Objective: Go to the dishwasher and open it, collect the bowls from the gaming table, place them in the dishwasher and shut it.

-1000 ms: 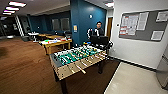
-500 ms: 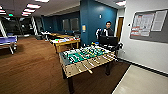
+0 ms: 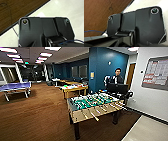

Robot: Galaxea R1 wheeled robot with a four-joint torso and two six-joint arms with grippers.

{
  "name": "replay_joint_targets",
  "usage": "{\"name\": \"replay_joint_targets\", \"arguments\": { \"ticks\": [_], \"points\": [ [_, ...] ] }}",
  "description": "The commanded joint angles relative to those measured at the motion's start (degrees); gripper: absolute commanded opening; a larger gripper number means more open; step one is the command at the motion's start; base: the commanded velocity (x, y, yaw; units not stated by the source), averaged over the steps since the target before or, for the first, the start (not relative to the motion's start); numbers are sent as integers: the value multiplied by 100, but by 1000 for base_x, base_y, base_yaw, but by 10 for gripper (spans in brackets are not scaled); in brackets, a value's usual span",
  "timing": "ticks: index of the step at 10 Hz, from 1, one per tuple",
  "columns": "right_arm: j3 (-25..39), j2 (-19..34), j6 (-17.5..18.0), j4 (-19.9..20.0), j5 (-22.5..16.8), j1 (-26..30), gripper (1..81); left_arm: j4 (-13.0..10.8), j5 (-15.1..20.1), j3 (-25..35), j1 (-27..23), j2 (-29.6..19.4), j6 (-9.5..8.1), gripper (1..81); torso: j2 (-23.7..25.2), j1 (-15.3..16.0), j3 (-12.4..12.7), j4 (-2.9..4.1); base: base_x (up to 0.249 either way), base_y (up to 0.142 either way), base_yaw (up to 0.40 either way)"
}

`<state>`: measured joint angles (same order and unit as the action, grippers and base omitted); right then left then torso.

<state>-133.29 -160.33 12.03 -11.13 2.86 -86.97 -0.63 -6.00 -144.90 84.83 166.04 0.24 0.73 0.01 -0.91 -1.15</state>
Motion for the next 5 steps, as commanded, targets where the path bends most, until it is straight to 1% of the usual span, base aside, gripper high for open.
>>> {"name": "replay_joint_targets", "arguments": {
  "ticks": [1,5],
  "points": [
    [50,60,-8,-56,-260,289,811,37,257,23,-296,-61,37,811,0,0,0,0,0,0,211],
    [50,60,-8,-56,-269,290,811,37,257,23,-305,-53,28,811,0,0,0,0,0,0,196]
  ]
}}
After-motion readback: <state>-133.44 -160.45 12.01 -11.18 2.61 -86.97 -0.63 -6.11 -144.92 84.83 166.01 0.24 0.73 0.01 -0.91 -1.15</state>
